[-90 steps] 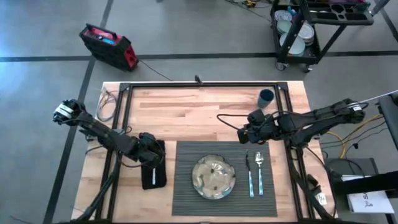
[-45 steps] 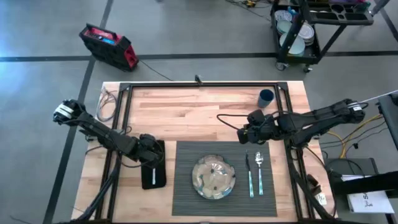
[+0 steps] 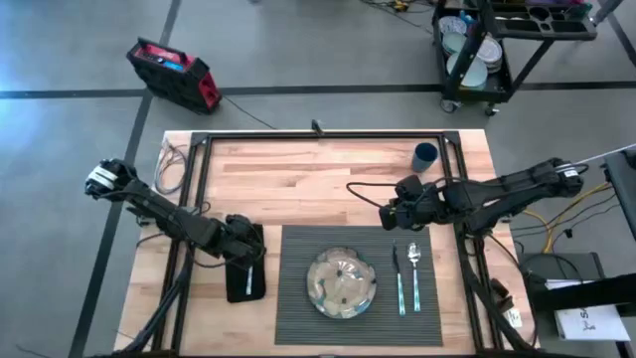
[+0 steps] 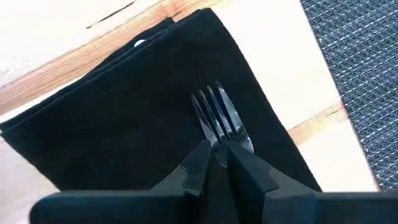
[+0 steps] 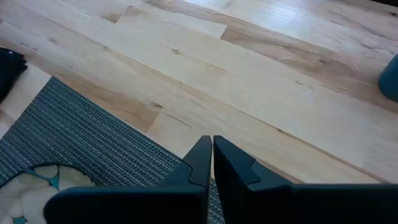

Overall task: Set table place
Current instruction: Adjust the blue fork on the folded black napkin

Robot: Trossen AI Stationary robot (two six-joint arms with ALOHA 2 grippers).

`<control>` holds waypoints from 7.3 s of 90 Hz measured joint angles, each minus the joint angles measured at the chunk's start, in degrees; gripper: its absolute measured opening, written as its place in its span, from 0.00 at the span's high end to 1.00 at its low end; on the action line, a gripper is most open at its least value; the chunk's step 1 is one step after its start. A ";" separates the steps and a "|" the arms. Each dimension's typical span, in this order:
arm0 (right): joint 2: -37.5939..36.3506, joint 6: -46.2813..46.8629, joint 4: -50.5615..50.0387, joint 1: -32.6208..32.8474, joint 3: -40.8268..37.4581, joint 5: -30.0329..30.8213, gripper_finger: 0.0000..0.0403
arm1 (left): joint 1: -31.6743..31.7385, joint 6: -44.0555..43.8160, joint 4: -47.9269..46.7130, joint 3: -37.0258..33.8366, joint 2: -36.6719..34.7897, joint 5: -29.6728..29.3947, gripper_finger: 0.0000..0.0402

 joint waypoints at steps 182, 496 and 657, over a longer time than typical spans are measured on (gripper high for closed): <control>0.00 -2.04 -1.79 -0.30 -1.11 0.55 1.00 | -4.01 -23.11 0.78 6.59 5.33 -5.15 1.00; -0.33 -5.46 -12.27 -0.74 -2.96 0.43 1.00 | -6.93 -16.87 -0.79 6.14 13.32 8.08 0.76; -0.35 -4.35 -12.03 -0.74 -4.02 0.00 1.00 | -9.42 -33.57 0.09 12.17 17.75 0.24 0.91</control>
